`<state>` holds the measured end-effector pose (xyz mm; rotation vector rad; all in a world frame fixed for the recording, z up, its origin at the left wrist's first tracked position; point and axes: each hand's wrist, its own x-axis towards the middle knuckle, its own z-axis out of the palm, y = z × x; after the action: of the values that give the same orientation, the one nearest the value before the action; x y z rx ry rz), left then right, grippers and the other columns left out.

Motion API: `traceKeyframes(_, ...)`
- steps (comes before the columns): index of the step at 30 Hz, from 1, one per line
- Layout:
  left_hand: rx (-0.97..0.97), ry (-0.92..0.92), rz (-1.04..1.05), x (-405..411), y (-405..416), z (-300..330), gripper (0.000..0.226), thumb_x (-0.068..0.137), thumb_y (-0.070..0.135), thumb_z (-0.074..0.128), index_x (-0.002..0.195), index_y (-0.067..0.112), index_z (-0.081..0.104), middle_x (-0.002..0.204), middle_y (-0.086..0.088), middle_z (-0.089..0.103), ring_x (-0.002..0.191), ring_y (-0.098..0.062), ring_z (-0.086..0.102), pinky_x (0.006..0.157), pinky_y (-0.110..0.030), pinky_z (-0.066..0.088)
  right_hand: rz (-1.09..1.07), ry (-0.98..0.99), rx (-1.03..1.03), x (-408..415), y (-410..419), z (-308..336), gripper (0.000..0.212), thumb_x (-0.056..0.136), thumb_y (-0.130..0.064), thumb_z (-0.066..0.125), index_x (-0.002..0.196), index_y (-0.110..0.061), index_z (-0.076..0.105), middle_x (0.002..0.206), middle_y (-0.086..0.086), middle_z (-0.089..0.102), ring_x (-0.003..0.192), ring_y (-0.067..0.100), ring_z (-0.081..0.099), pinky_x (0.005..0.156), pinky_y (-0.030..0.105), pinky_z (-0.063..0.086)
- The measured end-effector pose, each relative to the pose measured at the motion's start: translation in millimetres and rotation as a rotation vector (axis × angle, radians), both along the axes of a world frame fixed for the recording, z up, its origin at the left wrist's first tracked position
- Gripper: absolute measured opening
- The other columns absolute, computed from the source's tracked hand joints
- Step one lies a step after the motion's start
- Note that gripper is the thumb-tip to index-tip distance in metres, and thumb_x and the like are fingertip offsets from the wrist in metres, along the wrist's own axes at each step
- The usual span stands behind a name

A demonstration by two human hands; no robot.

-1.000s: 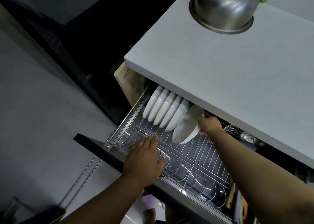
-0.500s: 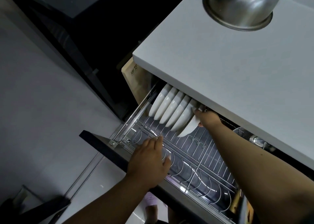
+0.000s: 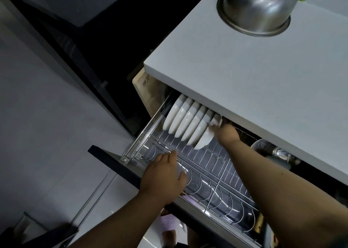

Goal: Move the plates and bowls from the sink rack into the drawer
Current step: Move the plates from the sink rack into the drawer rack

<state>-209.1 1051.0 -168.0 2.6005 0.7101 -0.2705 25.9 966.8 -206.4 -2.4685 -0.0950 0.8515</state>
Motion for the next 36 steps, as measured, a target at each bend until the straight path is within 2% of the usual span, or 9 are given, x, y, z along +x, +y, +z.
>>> traceKeyframes(2, -0.003, 0.005, 0.0, 0, -1, 3, 0.066, 0.094, 0.048, 0.038, 0.15, 0.018, 0.019, 0.144, -0.002, 0.043, 0.131, -0.016, 0.036, 0.103, -0.032, 0.038, 0.026, -0.024, 0.047, -9, -10, 3, 0.065, 0.092, -0.045, 0.054, 0.139, -0.003, 0.039, 0.119, 0.017, 0.059, 0.105, 0.032, 0.059, 0.077, 0.028, 0.04)
traceKeyframes(5, -0.038, 0.01, 0.001, 0, -1, 6, 0.064, 0.095, 0.047, 0.039, 0.149, 0.018, 0.021, 0.141, -0.003, 0.046, 0.127, -0.017, 0.042, 0.099, -0.032, 0.042, 0.058, -0.008, 0.092, -22, -26, 16, 0.043, 0.09, -0.048, 0.055, 0.103, -0.007, 0.052, 0.092, 0.008, 0.058, 0.081, 0.023, 0.055, 0.07, 0.028, 0.04)
traceKeyframes(6, -0.051, 0.014, 0.006, 0, -1, 8, 0.063, 0.095, 0.046, 0.039, 0.149, 0.019, 0.021, 0.141, -0.003, 0.047, 0.125, -0.018, 0.045, 0.098, -0.033, 0.044, 0.049, -0.013, 0.109, -27, -32, 23, 0.037, 0.09, -0.047, 0.056, 0.102, -0.012, 0.053, 0.088, 0.007, 0.058, 0.077, 0.022, 0.053, 0.067, 0.028, 0.04)
traceKeyframes(11, -0.103, 0.04, -0.016, 3, -3, 14, 0.059, 0.097, 0.047, 0.036, 0.148, 0.021, 0.022, 0.138, -0.004, 0.05, 0.118, -0.021, 0.053, 0.092, -0.033, 0.048, 0.0, -0.109, 0.157, -54, -77, 64, 0.042, 0.091, -0.042, 0.056, 0.123, -0.014, 0.053, 0.1, 0.005, 0.065, 0.081, 0.02, 0.061, 0.07, 0.025, 0.042)
traceKeyframes(17, -0.177, -0.098, -0.12, 26, -32, 33, 0.051, 0.096, 0.045, 0.041, 0.142, 0.025, 0.031, 0.109, -0.001, 0.064, 0.095, -0.021, 0.061, 0.081, -0.036, 0.052, -0.164, -0.219, 0.189, -87, -138, 102, 0.037, 0.092, -0.039, 0.056, 0.122, -0.017, 0.055, 0.078, -0.006, 0.056, 0.062, 0.011, 0.051, 0.061, 0.025, 0.041)
traceKeyframes(25, -0.207, -0.152, -0.343, 63, -95, 60, 0.051, 0.096, 0.046, 0.039, 0.142, 0.024, 0.032, 0.098, 0.01, 0.063, 0.089, -0.013, 0.059, 0.077, -0.031, 0.048, -0.373, -0.368, 0.163, -118, -224, 148, 0.032, 0.093, -0.034, 0.056, 0.121, -0.019, 0.055, 0.079, -0.01, 0.055, 0.071, 0.01, 0.054, 0.06, 0.023, 0.039)
traceKeyframes(29, -0.198, -0.141, -0.461, 81, -128, 81, 0.049, 0.096, 0.048, 0.037, 0.139, 0.026, 0.034, 0.083, 0.009, 0.063, 0.081, -0.014, 0.061, 0.077, -0.037, 0.053, -0.491, -0.467, 0.174, -134, -268, 173, 0.032, 0.094, -0.032, 0.055, 0.123, -0.019, 0.054, 0.081, -0.003, 0.061, 0.07, 0.009, 0.056, 0.061, 0.024, 0.042)
traceKeyframes(32, -0.203, -0.18, -0.544, 95, -160, 99, 0.046, 0.097, 0.046, 0.039, 0.137, 0.025, 0.037, 0.084, 0.008, 0.063, 0.081, -0.013, 0.06, 0.078, -0.036, 0.052, -0.586, -0.537, 0.185, -146, -303, 189, 0.032, 0.094, -0.032, 0.054, 0.123, -0.019, 0.055, 0.083, -0.002, 0.062, 0.073, 0.012, 0.058, 0.065, 0.028, 0.045)
traceKeyframes(36, -0.21, -0.219, -0.653, 107, -218, 120, 0.044, 0.098, 0.043, 0.039, 0.137, 0.023, 0.038, 0.088, 0.008, 0.062, 0.085, -0.013, 0.059, 0.079, -0.036, 0.051, -0.667, -0.606, 0.179, -163, -357, 200, 0.03, 0.094, -0.031, 0.055, 0.122, -0.02, 0.056, 0.081, -0.005, 0.059, 0.072, 0.009, 0.057, 0.063, 0.024, 0.044)
